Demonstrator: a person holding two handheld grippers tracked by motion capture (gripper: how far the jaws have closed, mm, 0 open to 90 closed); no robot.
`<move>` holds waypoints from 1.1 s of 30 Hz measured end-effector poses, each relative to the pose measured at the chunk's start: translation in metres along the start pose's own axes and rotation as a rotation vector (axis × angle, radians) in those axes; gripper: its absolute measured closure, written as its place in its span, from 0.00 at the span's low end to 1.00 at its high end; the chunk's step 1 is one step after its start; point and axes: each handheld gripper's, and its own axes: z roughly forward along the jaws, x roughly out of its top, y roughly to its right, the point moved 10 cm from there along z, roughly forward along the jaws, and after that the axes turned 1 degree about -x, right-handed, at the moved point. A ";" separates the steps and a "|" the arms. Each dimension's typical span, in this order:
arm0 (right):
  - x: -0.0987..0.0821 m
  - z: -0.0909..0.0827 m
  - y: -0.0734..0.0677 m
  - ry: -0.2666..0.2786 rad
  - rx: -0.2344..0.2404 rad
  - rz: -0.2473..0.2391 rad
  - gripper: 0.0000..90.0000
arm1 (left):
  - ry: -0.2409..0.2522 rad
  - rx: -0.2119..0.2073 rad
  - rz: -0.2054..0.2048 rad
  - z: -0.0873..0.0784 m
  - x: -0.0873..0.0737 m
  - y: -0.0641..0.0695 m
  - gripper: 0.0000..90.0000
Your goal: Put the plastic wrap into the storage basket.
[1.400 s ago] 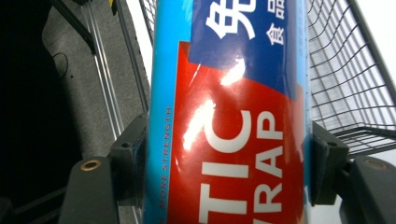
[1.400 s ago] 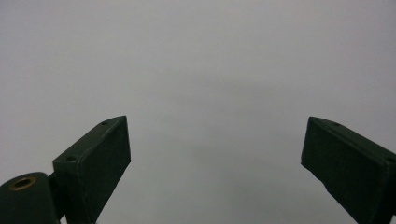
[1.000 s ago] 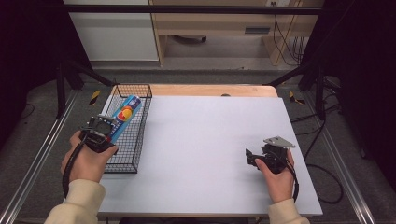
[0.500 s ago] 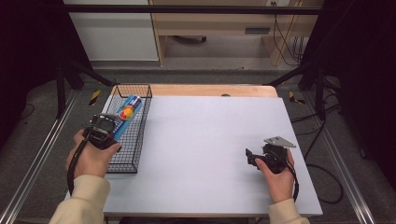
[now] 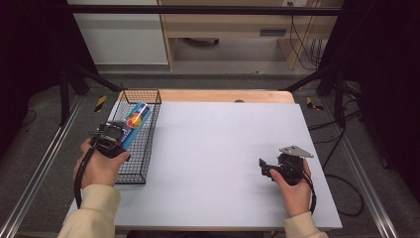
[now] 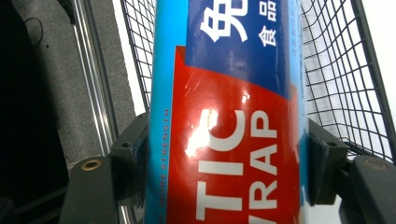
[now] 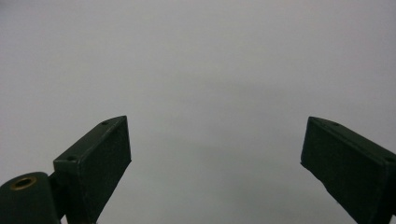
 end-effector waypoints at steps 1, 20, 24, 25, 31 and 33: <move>0.000 0.000 0.000 0.002 -0.002 -0.001 0.10 | -0.001 0.000 -0.003 0.001 0.000 0.000 0.35; 0.000 0.000 0.000 -0.004 0.006 0.000 0.10 | -0.061 0.047 0.031 0.014 0.004 0.003 0.35; 0.000 0.000 0.000 -0.002 0.007 0.000 0.10 | -0.072 0.045 0.029 0.017 0.005 0.004 0.35; -0.001 0.000 0.000 -0.003 0.008 -0.001 0.10 | -0.077 0.045 0.028 0.018 0.005 0.004 0.35; 0.000 0.000 -0.001 -0.003 0.012 -0.001 0.10 | -0.097 0.046 0.019 0.022 0.006 0.004 0.35; 0.000 0.000 -0.001 -0.004 0.013 -0.002 0.10 | -0.104 0.052 0.017 0.024 0.006 0.004 0.35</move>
